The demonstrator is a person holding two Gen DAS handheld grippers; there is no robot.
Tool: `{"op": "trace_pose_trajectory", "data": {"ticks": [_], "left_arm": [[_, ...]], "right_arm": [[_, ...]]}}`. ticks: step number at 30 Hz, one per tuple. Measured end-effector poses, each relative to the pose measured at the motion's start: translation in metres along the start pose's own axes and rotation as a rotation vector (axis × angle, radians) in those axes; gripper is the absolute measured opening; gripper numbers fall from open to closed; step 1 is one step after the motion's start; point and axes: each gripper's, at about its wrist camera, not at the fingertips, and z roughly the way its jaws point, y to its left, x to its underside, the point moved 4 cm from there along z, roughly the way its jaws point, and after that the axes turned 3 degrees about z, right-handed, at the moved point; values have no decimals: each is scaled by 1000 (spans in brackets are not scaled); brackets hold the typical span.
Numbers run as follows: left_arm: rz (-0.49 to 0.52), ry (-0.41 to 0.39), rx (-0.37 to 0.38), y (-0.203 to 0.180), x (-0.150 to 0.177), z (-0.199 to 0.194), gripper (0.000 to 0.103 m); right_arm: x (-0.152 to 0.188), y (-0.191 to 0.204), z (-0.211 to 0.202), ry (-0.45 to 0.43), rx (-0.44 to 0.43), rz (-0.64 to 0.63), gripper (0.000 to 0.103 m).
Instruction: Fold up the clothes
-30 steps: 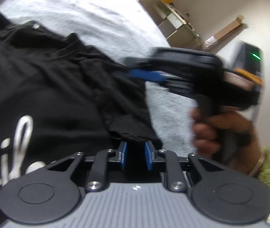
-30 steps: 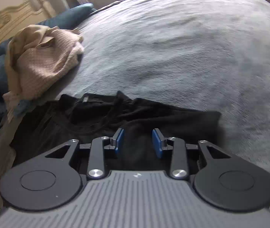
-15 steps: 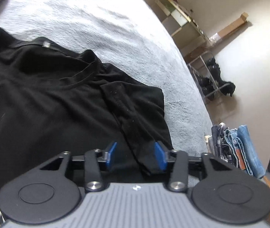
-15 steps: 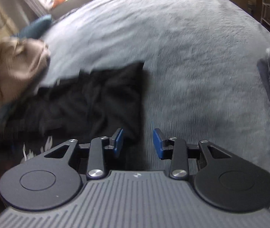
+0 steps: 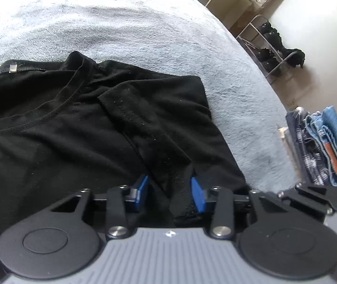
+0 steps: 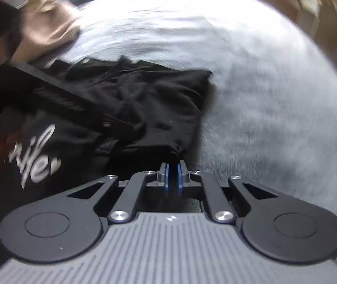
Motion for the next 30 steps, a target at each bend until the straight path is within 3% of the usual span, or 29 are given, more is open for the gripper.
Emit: {"op": "trace_pose_trajectory", "data": {"ticks": [4,5,9,13,17,20,22,26,28,30], "left_arm": [[15,-13,-19,1,2,-6,10],[19,-20,-22,0,1,-8,8],[3,-30,-32,1,0,-19,7],[-18,47,-88,7,9,-18,7],[-2,51,-123,7,12,-26,7],[4,-4,-135,7,1,-35,17],[-14,-17,-105,8,-8,-33,31],[-81,-25,-77,19,-26,-19,42],[-122,-31,-74,26,-34,-10,44],[-152,-41,-61,32,-39,-1,39]], "right_arm": [[17,18,7,28,88,-244,6],[18,19,7,26,96,-261,6],[17,21,5,12,133,-312,6],[20,18,9,23,146,-311,5],[21,21,9,23,151,-311,5],[21,21,8,29,150,-317,5],[22,21,8,33,143,-312,5],[22,19,11,37,134,-305,5],[22,19,12,39,133,-302,5],[22,19,13,39,133,-297,5]]}}
